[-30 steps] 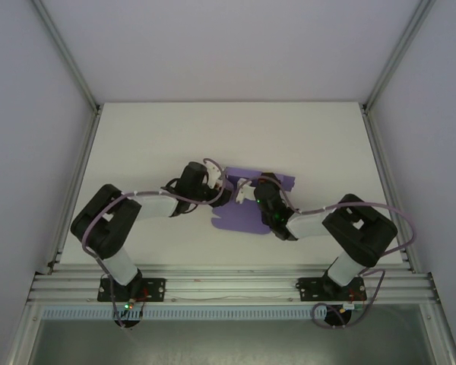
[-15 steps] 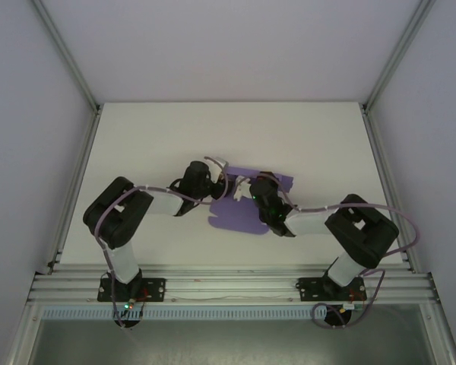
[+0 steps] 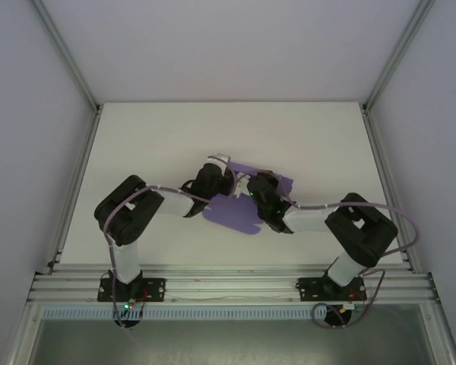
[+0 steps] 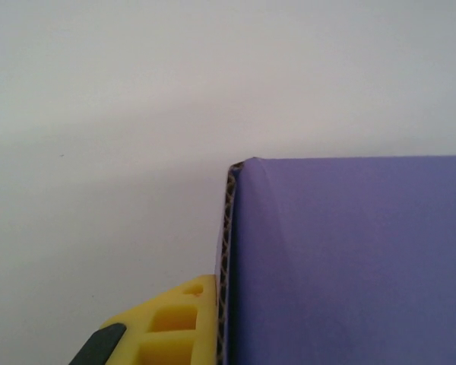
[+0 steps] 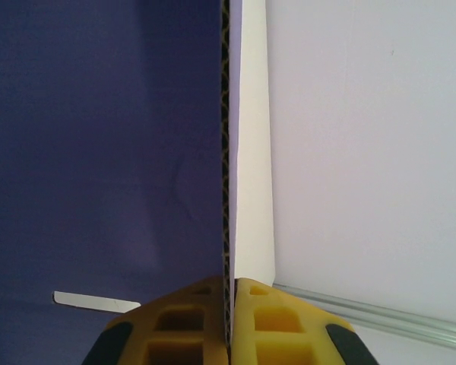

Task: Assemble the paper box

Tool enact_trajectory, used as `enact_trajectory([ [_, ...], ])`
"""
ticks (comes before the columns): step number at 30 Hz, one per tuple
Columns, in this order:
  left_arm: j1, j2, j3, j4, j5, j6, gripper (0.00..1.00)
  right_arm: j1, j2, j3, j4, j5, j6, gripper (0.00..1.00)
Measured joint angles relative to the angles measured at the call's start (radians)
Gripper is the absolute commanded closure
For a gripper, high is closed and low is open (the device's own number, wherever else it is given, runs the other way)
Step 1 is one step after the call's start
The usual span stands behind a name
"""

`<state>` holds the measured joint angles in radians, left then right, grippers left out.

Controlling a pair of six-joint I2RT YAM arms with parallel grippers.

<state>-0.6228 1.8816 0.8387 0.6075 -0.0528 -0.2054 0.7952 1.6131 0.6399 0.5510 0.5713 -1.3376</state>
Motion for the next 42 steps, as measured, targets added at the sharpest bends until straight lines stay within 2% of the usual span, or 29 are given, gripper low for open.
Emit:
enact_trajectory([
  [8,-0.068,0.055,0.050,-0.001,-0.231,-0.116,1.00,0.000,0.000,0.013,-0.018,0.003,0.037,1.00],
  [11,-0.078,0.068,0.071,-0.019,-0.271,-0.136,1.00,0.000,0.000,0.015,-0.021,0.001,0.047,1.00],
  [13,-0.079,0.067,0.070,-0.018,-0.268,-0.134,1.00,0.000,0.000,0.015,-0.022,0.001,0.052,1.00],
  [14,-0.078,0.064,0.066,-0.014,-0.261,-0.132,0.88,0.000,0.000,0.015,-0.023,0.001,0.056,1.00],
  [15,-0.077,0.060,0.060,-0.011,-0.250,-0.126,0.81,0.000,0.000,0.015,-0.023,0.002,0.059,1.00],
  [17,-0.068,0.045,0.039,-0.006,-0.229,-0.127,0.73,0.002,-0.004,0.014,-0.029,0.003,0.063,1.00],
  [20,-0.045,0.017,0.001,0.000,-0.181,-0.126,0.70,0.008,-0.011,0.014,-0.039,-0.004,0.068,1.00],
  [23,-0.035,-0.008,-0.034,0.005,-0.148,-0.127,0.75,0.016,-0.013,0.014,-0.041,-0.011,0.071,1.00],
  [26,-0.033,-0.010,-0.037,0.012,-0.128,-0.127,0.74,0.018,-0.014,0.014,-0.043,-0.012,0.075,1.00],
  [32,-0.022,-0.008,-0.037,0.005,-0.105,-0.120,0.59,0.017,-0.014,0.014,-0.043,-0.013,0.085,1.00],
  [37,-0.011,-0.006,-0.037,-0.018,-0.088,-0.116,0.49,0.014,-0.014,0.014,-0.043,-0.014,0.092,1.00],
  [39,-0.011,-0.006,-0.034,-0.038,-0.080,-0.118,0.49,0.013,-0.014,0.014,-0.043,-0.014,0.093,1.00],
  [42,-0.011,-0.009,-0.032,-0.061,-0.051,-0.125,0.39,0.013,-0.014,0.014,-0.043,-0.014,0.097,1.00],
])
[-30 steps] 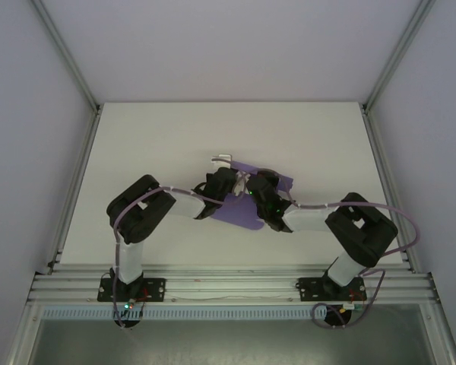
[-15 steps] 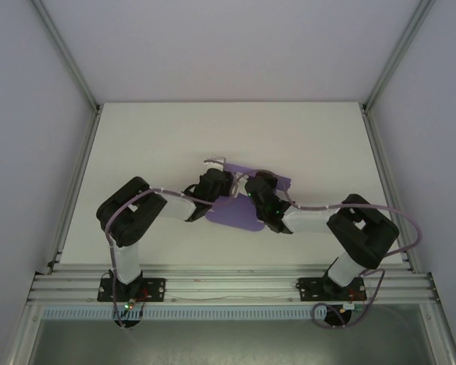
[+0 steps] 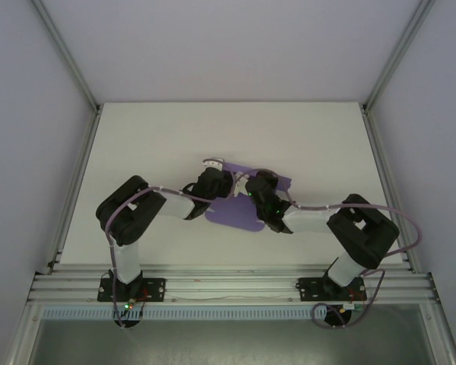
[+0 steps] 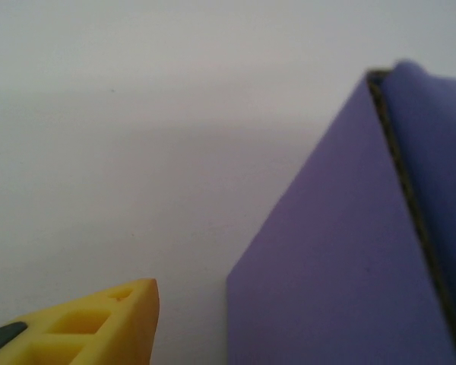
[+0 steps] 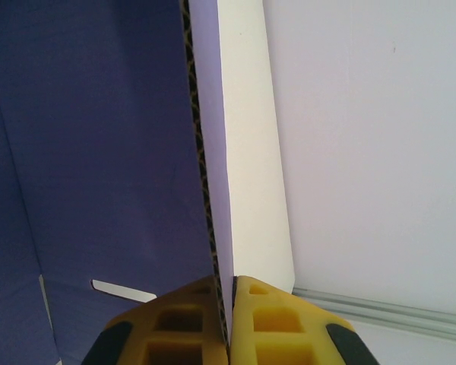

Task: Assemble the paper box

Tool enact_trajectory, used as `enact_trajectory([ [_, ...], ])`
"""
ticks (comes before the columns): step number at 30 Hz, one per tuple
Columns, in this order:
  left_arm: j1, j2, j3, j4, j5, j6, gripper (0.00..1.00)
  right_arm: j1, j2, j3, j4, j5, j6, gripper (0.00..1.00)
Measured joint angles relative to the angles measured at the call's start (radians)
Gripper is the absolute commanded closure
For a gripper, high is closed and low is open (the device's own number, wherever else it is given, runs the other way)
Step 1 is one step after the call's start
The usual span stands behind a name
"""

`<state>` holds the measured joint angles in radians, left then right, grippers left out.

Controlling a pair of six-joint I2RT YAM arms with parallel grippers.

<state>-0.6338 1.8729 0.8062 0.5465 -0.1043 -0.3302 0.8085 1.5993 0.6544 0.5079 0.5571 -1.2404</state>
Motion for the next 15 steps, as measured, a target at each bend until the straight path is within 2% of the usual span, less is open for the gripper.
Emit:
enact_trajectory([
  [2,0.000,-0.014,-0.002,-0.017,0.026,-0.010,0.30,0.000,0.000,0.000,0.000,0.000,0.003,1.00],
  [4,0.000,-0.043,-0.011,-0.029,0.049,-0.014,0.26,0.000,-0.001,0.000,0.000,0.000,0.003,1.00],
  [10,0.000,-0.147,-0.022,-0.077,0.045,-0.013,0.26,0.000,-0.008,0.000,-0.014,0.000,0.003,1.00],
  [12,0.000,-0.150,-0.022,-0.092,0.016,-0.013,0.31,0.000,-0.009,0.000,-0.015,0.000,0.003,1.00],
  [15,0.002,-0.116,-0.011,-0.130,-0.016,-0.021,0.34,0.000,-0.009,0.000,-0.015,0.000,0.003,1.00],
])
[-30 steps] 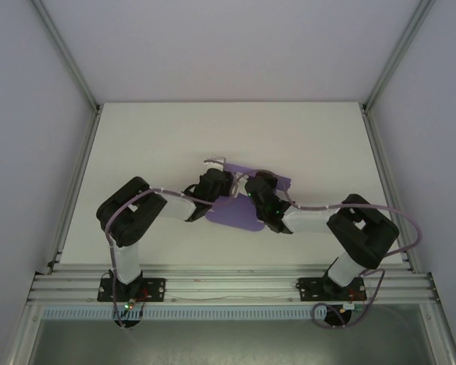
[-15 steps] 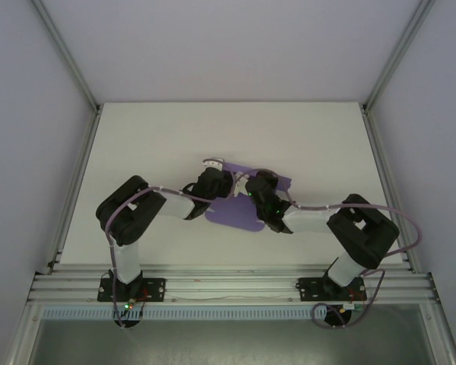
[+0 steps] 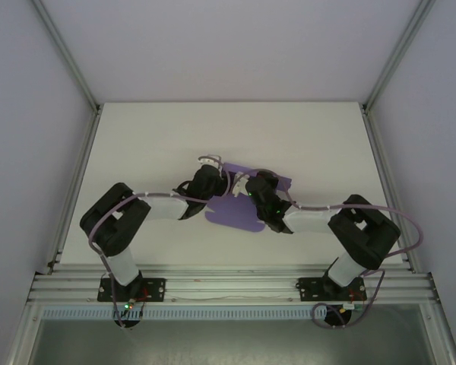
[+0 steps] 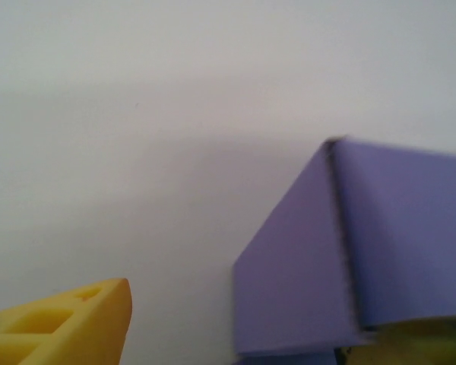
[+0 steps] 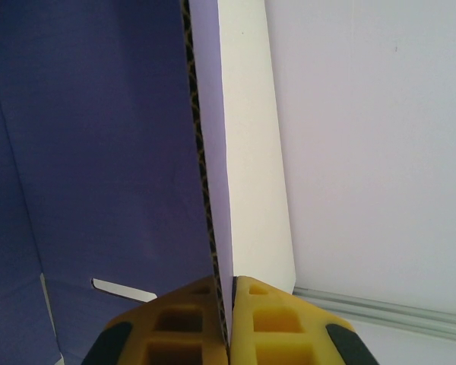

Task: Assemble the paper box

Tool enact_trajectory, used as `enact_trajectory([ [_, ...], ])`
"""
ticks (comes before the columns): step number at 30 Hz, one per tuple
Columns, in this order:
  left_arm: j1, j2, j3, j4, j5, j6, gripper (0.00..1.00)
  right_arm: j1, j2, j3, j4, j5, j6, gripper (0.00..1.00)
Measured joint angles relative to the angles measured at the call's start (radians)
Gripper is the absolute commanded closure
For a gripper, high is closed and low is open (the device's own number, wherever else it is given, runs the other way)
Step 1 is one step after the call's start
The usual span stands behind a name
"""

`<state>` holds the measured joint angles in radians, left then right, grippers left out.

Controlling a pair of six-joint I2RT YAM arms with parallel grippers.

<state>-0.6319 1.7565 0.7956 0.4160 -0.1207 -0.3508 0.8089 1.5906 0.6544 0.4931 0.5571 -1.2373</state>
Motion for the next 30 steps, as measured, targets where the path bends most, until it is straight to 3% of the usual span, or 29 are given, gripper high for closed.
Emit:
enact_trajectory([
  [8,0.004,0.101,0.071,-0.011,0.001,-0.030,0.47,0.000,0.000,0.000,0.000,0.000,0.000,1.00],
  [13,0.000,0.102,0.098,0.006,-0.010,-0.040,0.69,0.000,0.001,0.000,0.000,0.007,0.006,1.00],
  [17,-0.011,0.119,0.119,0.003,-0.023,-0.041,0.81,0.000,0.002,0.000,0.001,0.008,0.006,1.00],
  [18,-0.013,0.122,0.124,0.002,-0.022,-0.040,0.86,0.000,0.003,0.001,0.000,0.010,0.006,1.00],
  [19,-0.016,0.126,0.128,-0.002,-0.026,-0.035,1.00,0.000,0.003,0.002,0.000,0.010,0.006,1.00],
  [30,-0.058,0.161,0.193,-0.094,-0.176,-0.080,1.00,-0.003,0.007,0.006,0.000,0.011,0.011,1.00],
])
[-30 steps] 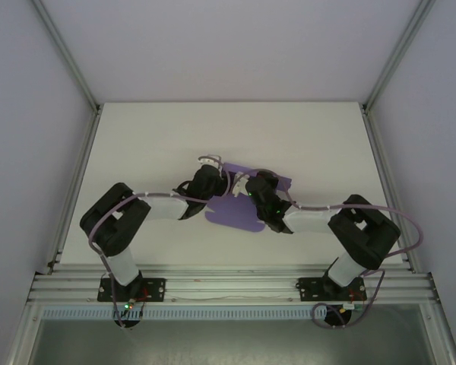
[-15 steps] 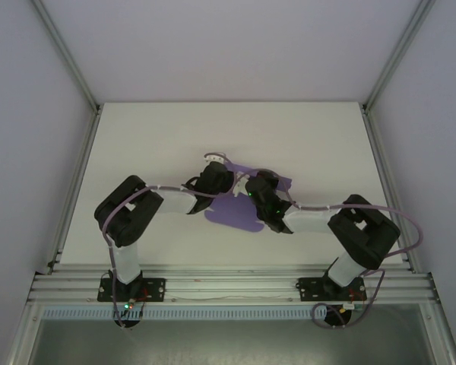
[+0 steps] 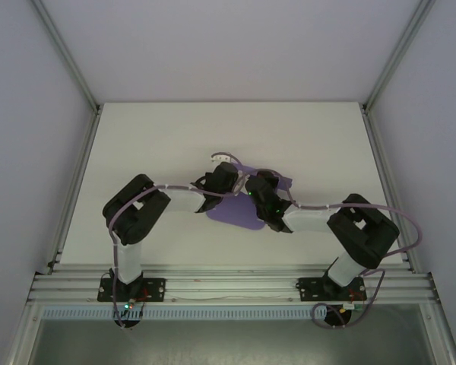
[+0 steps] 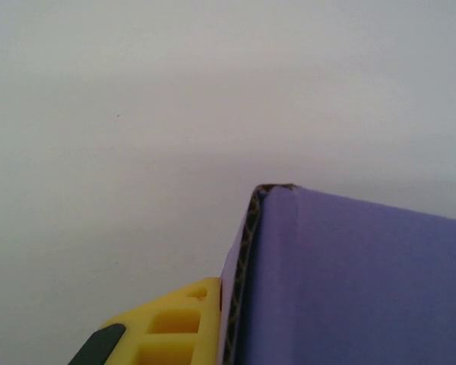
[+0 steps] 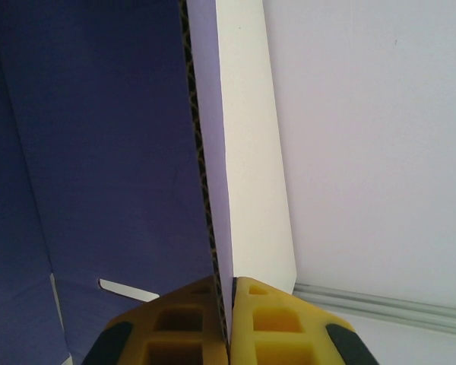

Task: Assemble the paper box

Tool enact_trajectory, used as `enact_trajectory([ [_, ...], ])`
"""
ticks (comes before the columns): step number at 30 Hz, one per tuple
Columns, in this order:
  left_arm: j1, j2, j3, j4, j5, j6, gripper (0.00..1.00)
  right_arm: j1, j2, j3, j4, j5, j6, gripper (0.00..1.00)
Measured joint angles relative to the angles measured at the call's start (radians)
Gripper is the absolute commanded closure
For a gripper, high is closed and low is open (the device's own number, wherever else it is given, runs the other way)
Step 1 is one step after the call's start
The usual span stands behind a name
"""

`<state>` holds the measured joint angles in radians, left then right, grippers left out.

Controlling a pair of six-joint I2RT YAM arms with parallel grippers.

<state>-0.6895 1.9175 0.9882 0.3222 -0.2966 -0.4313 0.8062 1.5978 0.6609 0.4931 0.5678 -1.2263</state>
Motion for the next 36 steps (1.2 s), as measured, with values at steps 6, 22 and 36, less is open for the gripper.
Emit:
enact_trajectory([
  [6,-0.005,-0.005,-0.021,0.026,-0.008,-0.016,0.75,0.000,0.000,0.000,0.000,-0.006,0.003,1.00],
  [22,0.038,-0.038,-0.077,0.061,0.045,-0.006,0.45,0.001,-0.006,0.010,-0.037,0.005,0.022,1.00],
  [36,0.051,-0.039,-0.109,0.126,0.193,0.059,0.38,0.001,-0.006,0.011,-0.048,0.019,0.029,1.00],
])
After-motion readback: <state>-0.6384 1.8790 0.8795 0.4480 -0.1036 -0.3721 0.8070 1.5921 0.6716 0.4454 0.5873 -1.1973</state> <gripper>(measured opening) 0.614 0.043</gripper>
